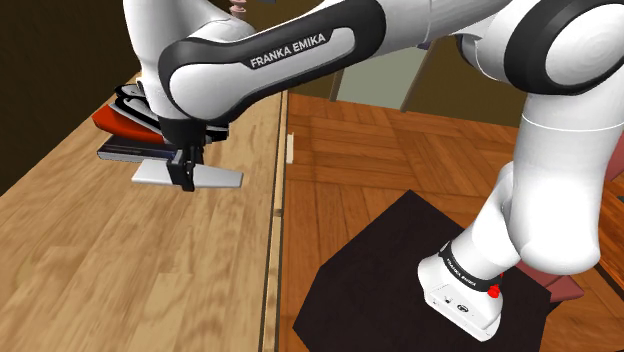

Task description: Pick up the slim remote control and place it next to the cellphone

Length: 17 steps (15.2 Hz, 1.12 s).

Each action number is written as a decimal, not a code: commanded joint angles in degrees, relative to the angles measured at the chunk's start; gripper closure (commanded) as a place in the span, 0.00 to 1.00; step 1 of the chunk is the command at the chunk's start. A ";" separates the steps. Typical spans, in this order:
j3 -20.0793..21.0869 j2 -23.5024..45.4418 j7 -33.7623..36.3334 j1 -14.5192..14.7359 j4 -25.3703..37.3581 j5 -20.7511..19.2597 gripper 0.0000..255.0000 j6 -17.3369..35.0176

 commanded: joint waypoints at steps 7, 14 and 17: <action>0.37 -2.01 -0.47 -0.12 3.24 0.74 1.00 -5.17; -1.06 -3.13 -6.58 -4.63 2.66 1.73 1.00 -5.55; -2.01 -3.06 -10.19 -7.18 2.94 2.14 1.00 -5.68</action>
